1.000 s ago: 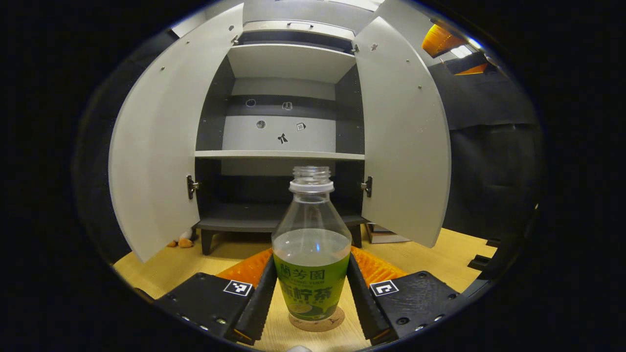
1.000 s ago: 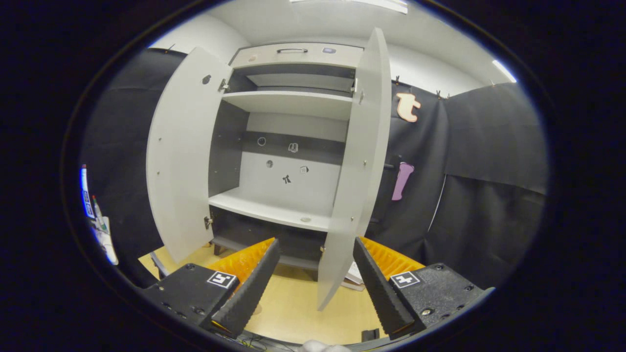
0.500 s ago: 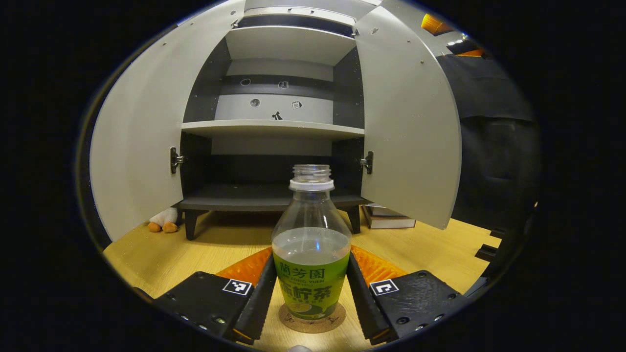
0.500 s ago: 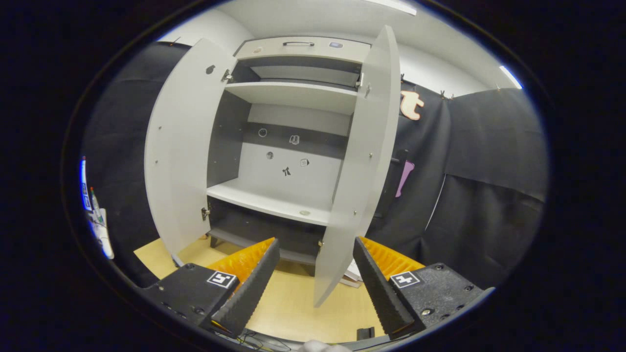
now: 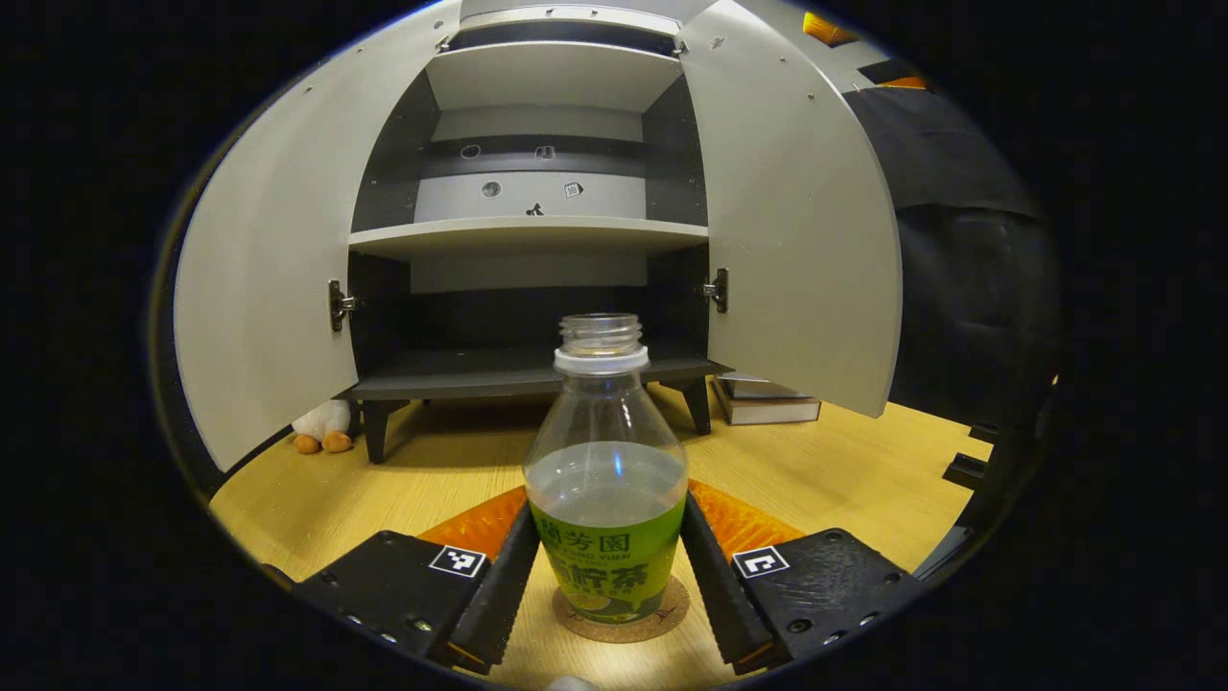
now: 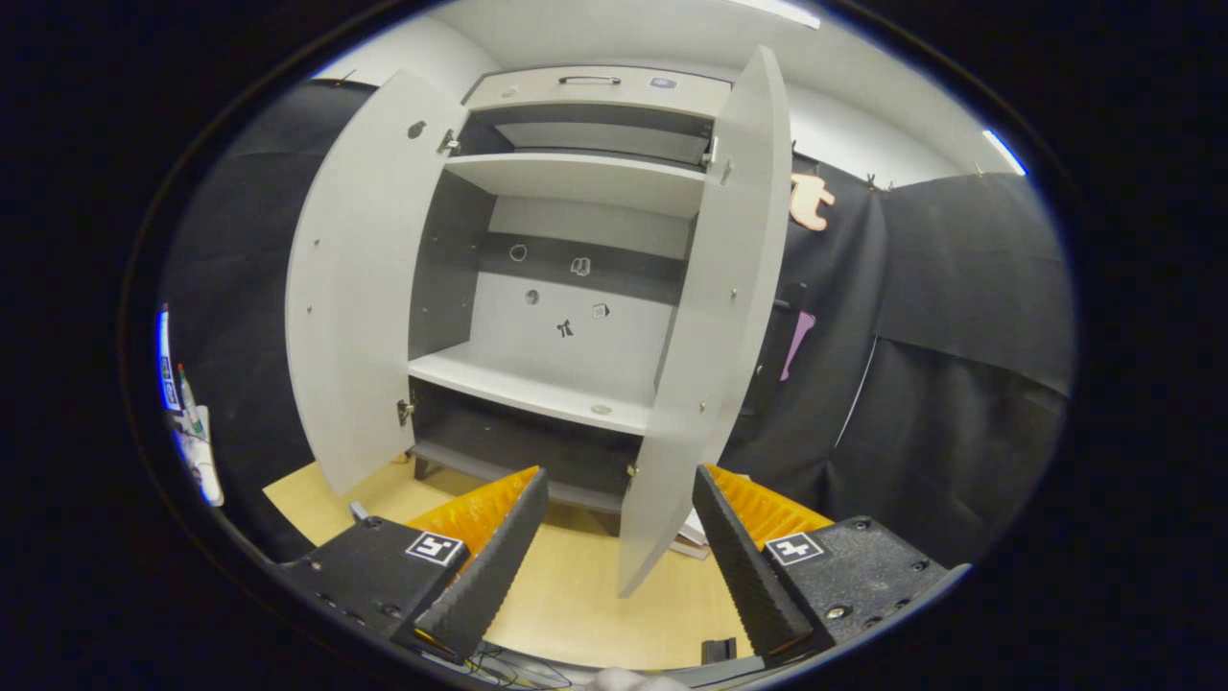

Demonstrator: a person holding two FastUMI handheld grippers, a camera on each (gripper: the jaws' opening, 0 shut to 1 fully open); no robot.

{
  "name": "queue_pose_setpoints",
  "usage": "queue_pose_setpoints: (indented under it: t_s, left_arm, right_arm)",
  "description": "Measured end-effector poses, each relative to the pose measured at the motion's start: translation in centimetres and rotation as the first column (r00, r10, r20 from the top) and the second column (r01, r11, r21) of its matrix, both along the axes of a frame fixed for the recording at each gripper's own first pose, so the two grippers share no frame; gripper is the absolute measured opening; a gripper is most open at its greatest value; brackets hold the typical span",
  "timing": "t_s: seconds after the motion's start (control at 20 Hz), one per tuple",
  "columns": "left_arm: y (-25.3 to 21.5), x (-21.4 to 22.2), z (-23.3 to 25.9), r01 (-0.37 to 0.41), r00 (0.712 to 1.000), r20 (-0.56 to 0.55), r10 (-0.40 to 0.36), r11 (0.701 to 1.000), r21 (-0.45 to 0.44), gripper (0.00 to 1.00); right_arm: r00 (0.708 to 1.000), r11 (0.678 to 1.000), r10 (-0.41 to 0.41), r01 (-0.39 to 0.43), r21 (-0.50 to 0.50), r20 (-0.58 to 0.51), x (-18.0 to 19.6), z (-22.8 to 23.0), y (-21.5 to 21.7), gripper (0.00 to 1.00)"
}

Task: Grasp the bottle in the cabinet with the left hand and place it on the coaster, then close the right door with the right hand and the left door with the left hand.

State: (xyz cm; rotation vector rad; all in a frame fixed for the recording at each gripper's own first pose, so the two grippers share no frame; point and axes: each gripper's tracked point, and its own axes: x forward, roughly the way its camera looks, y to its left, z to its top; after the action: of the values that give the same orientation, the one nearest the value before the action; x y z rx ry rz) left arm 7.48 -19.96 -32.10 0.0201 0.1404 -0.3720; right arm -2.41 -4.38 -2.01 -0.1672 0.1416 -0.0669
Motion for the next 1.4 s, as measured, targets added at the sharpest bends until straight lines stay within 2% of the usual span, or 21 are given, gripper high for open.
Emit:
queue_pose_setpoints:
  t_s: [0.05, 0.1, 0.2, 0.3, 0.5, 0.75, 1.0, 1.15, 1.4]
  left_arm:
    - [0.2, 0.0, 0.4, -0.006, 1.000, 0.007, 0.006, 1.000, -0.002, 0.79]
    - [0.4, 0.0, 0.8, -0.009, 1.000, 0.010, 0.009, 1.000, -0.004, 0.89]
    - [0.4, 0.2, 2.0, -0.015, 1.000, 0.027, 0.015, 1.000, -0.006, 0.97]
    - [0.8, 0.3, 3.9, -0.035, 0.998, 0.045, 0.035, 0.999, -0.015, 0.99]
    - [1.4, 0.3, 9.9, -0.059, 0.992, 0.104, 0.068, 0.995, -0.080, 0.97]
    - [3.0, -0.4, 19.2, -0.089, 0.975, 0.199, 0.100, 0.994, -0.065, 0.96]
    - [6.2, -2.3, 26.1, -0.111, 0.971, 0.202, 0.129, 0.989, -0.101, 0.96]
    - [9.6, -3.6, 28.8, -0.170, 0.965, 0.189, 0.183, 0.982, -0.083, 0.96]
    - [16.1, -7.2, 30.6, -0.275, 0.947, 0.151, 0.282, 0.959, -0.063, 0.96]
  right_arm:
    - [1.000, 1.000, 0.001, -0.001, 0.002, 0.001, 0.0, 0.1, 0.1, 0.99]
    - [1.000, 1.000, 0.000, 0.000, 0.002, 0.002, -0.1, 0.1, 0.1, 0.99]
    - [1.000, 1.000, -0.002, 0.002, 0.003, 0.007, -0.1, 0.2, 0.0, 0.99]
    - [1.000, 1.000, -0.003, 0.003, 0.006, 0.013, -0.3, 0.4, 0.0, 0.99]
    - [0.999, 1.000, -0.006, 0.005, 0.020, 0.038, -0.5, 1.1, 0.0, 0.99]
    - [0.997, 0.999, -0.007, 0.004, 0.038, 0.075, -0.9, 1.9, 0.0, 0.99]
    - [0.992, 0.997, -0.015, 0.006, 0.077, 0.125, -1.0, 3.2, -0.6, 0.99]
    - [0.990, 0.994, -0.017, 0.002, 0.106, 0.142, -0.6, 3.5, -1.0, 1.00]
    - [0.989, 0.992, -0.015, -0.004, 0.130, 0.150, 0.5, 3.8, -1.3, 1.00]
